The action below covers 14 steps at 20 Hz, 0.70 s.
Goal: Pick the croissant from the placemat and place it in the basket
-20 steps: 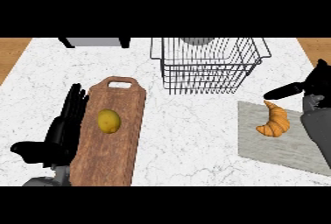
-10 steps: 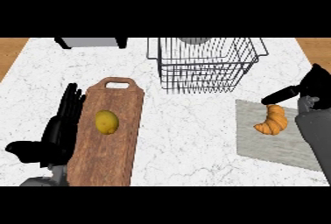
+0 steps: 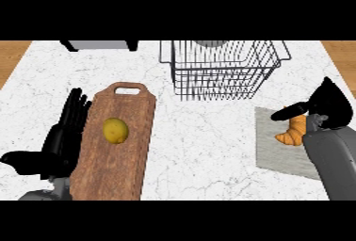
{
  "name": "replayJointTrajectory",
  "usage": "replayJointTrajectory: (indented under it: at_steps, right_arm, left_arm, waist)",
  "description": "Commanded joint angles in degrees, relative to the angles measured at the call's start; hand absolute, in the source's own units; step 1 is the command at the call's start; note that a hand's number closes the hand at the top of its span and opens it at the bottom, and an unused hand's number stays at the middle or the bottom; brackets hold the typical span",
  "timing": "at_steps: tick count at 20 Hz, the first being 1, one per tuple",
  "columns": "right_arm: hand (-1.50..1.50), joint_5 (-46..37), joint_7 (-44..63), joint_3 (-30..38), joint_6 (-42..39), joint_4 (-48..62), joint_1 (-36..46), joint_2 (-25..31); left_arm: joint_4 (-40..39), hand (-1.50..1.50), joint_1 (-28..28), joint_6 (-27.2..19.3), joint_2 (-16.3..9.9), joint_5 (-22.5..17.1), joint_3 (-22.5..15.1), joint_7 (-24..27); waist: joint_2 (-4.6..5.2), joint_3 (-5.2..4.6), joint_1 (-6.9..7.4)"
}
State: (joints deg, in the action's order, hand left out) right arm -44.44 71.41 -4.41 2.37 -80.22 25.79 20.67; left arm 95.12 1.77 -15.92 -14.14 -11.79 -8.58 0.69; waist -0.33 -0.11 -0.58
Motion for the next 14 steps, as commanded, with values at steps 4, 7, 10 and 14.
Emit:
replayJointTrajectory:
  at_steps: [4, 7, 10, 14]
  right_arm:
    - [-1.5, -6.4, 11.3, 2.0, -1.1, 0.3, -1.9, -3.8]
    - [-1.5, -9.2, 11.8, 3.4, -1.4, 0.7, -0.9, -5.7]
    - [-1.5, -10.1, 9.7, 5.2, -1.9, 0.2, -1.9, -7.1]
    - [-1.5, -13.0, 9.5, 6.7, -2.0, 1.1, -2.6, -9.7]
  left_arm:
    - [0.7, 0.0, 0.2, -0.7, 1.6, 1.3, -1.2, -0.5]
    - [0.5, 0.0, -1.0, 0.2, 1.7, 0.9, -0.4, 1.2]
    - [0.2, 0.0, 1.6, 0.7, 0.6, 1.1, 0.7, -0.4]
    - [3.6, 0.0, -2.8, -0.1, 0.8, 2.8, -0.8, -0.3]
  waist:
    - [0.25, 0.07, 0.34]
    - [0.24, 0.06, 0.55]
    - [0.27, 0.08, 0.4]
    - [0.17, 0.09, 0.89]
